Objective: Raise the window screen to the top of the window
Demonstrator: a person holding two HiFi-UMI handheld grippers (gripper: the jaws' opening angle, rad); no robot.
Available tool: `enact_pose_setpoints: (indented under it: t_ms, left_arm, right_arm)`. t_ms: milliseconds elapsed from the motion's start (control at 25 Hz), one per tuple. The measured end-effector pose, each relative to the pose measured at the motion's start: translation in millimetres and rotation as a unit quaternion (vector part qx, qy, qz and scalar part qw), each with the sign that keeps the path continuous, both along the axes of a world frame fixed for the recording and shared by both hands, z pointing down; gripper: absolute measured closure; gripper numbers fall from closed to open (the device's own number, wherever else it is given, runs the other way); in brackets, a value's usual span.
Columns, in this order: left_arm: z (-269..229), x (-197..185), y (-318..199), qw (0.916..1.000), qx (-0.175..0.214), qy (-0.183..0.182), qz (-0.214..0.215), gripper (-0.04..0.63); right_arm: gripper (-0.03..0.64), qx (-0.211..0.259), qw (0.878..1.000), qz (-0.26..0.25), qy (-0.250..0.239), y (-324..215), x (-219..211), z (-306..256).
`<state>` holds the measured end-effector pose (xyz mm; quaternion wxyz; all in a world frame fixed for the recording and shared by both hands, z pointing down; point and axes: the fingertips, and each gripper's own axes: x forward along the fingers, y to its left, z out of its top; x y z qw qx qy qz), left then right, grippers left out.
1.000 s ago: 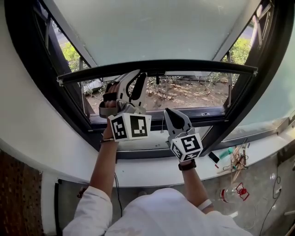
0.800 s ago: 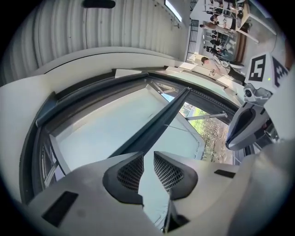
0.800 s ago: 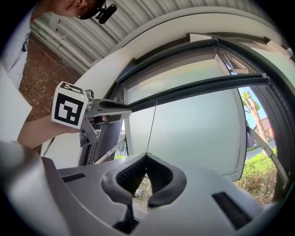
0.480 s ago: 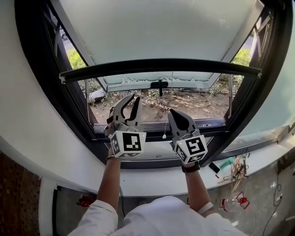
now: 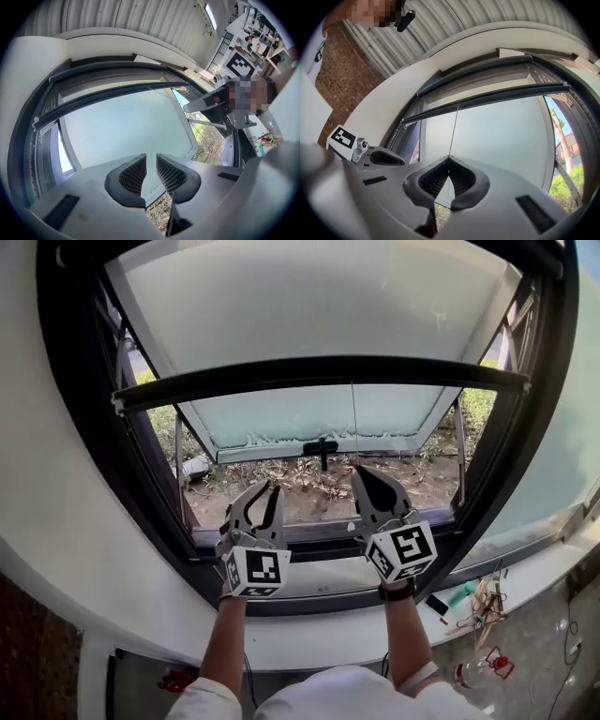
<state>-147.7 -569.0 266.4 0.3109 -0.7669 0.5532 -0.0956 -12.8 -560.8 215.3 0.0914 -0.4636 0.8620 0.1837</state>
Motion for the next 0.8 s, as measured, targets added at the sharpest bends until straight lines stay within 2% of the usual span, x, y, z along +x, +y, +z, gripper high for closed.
enact_pose_setpoints:
  t_ms: [280,480,600,720,800]
  left_arm:
    - [7.5,-9.5,-3.1,0.9999,-0.012,0.009,0.004,0.551]
    - [-6.6,-9.5,-7.2,0.9985,-0.012,0.043,0.03,0.551]
    - [-20.7,2.7,-2.8,0.9932,-0.014,0.094,0.067,0.551]
    - [-27.0,6.4,-1.1,0.9788,-0.03,0.171,0.108,0.551]
    - [-29.2,10.0,-0.1,0.9689,-0.037,0.207,0.131,0.551]
  right_arm:
    - [0.614,0.049,0.999,0.0,-0.004,10.6,-9.3,-54.4]
    - [0.614,0.073,0.997,0.008,-0.016,6.0,-9.9,-87.0]
    - [0.614,0.091,0.996,0.018,-0.007,5.1,-10.3,-104.3]
    - [0.614,0.102,0.994,0.021,-0.011,4.9,-8.3,-115.7]
    - [0.614,0.112,0.993,0.028,-0.02,7.3,-2.6,-125.8]
